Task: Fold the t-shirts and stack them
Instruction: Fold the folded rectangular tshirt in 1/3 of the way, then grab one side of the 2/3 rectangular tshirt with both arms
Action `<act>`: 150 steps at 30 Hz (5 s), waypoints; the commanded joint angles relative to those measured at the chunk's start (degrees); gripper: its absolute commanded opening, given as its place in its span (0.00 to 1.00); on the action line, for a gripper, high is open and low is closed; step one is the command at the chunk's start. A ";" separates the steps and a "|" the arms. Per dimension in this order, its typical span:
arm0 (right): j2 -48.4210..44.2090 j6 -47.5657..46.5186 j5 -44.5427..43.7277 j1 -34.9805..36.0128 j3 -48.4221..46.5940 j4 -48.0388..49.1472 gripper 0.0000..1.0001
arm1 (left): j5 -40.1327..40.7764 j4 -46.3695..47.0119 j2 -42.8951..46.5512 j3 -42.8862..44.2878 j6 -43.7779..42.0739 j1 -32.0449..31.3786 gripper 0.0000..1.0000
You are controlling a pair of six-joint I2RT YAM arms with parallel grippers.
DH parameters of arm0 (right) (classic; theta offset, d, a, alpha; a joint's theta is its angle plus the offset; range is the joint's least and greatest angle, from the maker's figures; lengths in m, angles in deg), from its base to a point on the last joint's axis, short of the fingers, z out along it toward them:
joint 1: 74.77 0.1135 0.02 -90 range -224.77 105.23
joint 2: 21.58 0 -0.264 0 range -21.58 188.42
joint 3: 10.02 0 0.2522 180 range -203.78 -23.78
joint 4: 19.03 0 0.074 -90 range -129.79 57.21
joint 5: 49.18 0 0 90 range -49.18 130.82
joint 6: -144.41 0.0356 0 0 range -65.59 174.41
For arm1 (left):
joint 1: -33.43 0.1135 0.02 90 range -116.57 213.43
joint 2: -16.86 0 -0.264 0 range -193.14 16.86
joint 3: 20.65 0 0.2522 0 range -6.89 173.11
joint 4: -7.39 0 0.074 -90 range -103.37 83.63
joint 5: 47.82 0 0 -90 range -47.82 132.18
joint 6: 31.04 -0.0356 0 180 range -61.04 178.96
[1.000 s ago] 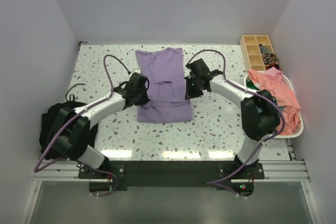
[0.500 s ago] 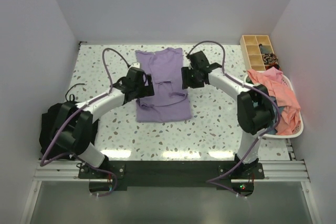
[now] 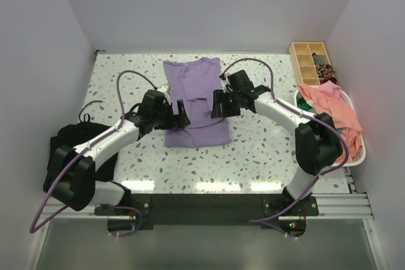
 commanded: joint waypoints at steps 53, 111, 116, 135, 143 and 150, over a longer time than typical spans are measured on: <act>10.08 -4.49 -11.14 -3.99 -12.25 1.48 0.60 | 7.48 8.22 -7.00 3.17 -7.27 8.07 1.00; -2.05 0.08 -5.61 -11.97 9.80 4.81 0.67 | 0.80 8.74 3.97 -17.85 4.15 8.07 1.00; -3.46 -1.15 -0.33 -13.39 14.03 4.90 0.67 | -0.79 11.56 9.70 -24.97 5.48 8.07 1.00; 3.65 1.31 22.44 -13.57 22.91 11.58 0.67 | -17.40 40.88 1.81 -37.63 13.38 7.98 0.99; 6.90 2.01 23.85 -13.22 22.82 13.51 0.65 | -19.86 52.78 -8.13 -38.43 15.85 8.07 0.85; 9.90 3.86 23.94 -13.30 23.00 16.33 0.21 | -18.72 49.19 -10.77 -36.23 13.04 8.07 0.32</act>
